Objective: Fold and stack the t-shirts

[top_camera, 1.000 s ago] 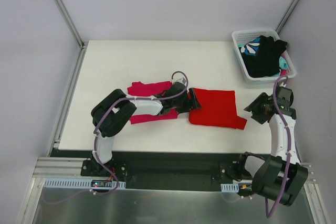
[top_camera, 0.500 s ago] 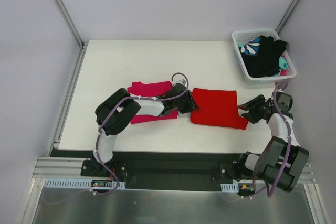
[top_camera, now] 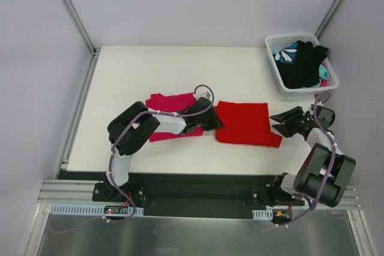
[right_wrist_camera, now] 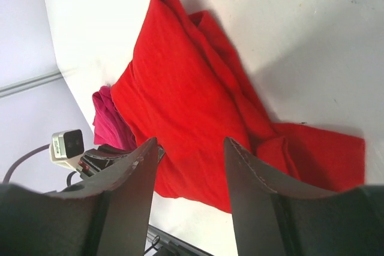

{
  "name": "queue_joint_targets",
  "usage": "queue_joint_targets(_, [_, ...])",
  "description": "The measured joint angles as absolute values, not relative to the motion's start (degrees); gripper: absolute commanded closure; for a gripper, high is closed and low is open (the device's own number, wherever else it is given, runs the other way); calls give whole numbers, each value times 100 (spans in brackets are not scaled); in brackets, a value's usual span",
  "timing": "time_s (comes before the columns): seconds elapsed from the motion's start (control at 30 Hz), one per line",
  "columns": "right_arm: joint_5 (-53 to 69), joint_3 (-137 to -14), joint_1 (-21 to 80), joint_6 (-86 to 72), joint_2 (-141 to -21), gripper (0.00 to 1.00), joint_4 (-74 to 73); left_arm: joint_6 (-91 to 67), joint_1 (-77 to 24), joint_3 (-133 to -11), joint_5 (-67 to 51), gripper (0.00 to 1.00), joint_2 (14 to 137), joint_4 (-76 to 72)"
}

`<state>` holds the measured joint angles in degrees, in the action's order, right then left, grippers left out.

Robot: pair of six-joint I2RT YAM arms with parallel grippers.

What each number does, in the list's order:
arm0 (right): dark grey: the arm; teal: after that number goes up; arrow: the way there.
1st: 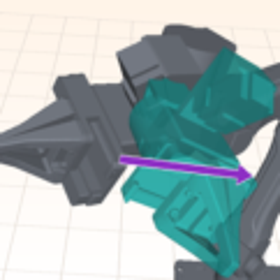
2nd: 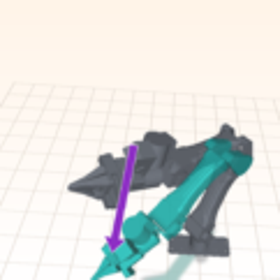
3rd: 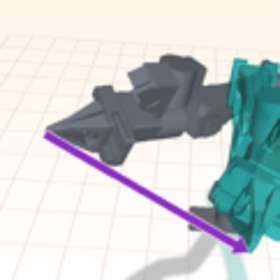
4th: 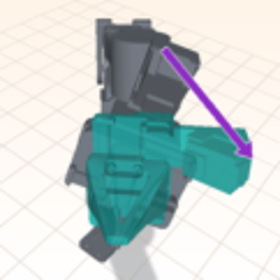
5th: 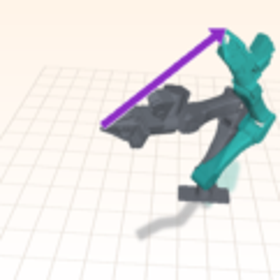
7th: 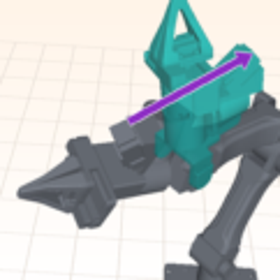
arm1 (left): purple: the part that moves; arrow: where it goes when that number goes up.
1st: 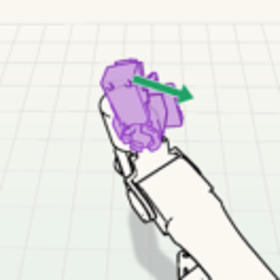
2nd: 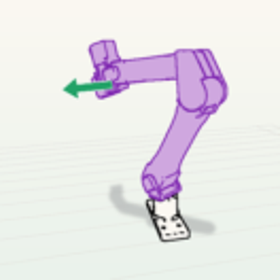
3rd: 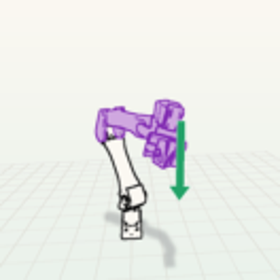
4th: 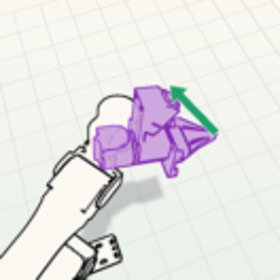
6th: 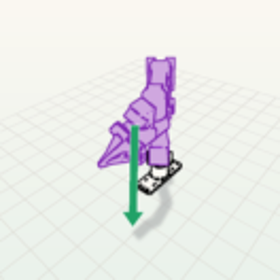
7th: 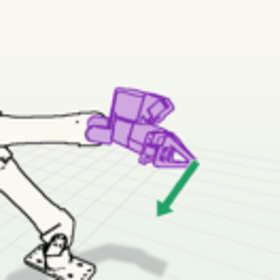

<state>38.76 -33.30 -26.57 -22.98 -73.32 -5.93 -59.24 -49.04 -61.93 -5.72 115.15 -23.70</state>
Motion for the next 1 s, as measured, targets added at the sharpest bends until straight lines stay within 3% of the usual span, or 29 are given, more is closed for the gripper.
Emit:
queue_joint_targets(0.5, [4112,-3312,-2604,-2604,-8191,49,-123,-5660,-4519,-5607,-558,96,10890,-2018])
queue_joint_targets(0.77, [3479,-4051,-1435,-2121,-8468,50,-1164,-5402,-4320,-5887,-598,95,10890,-1660])
queue_joint_targets(1.0, [3146,-4392,-1190,-1898,-8794,50,-1361,-5288,-4169,-5955,-722,95,10890,-1527])
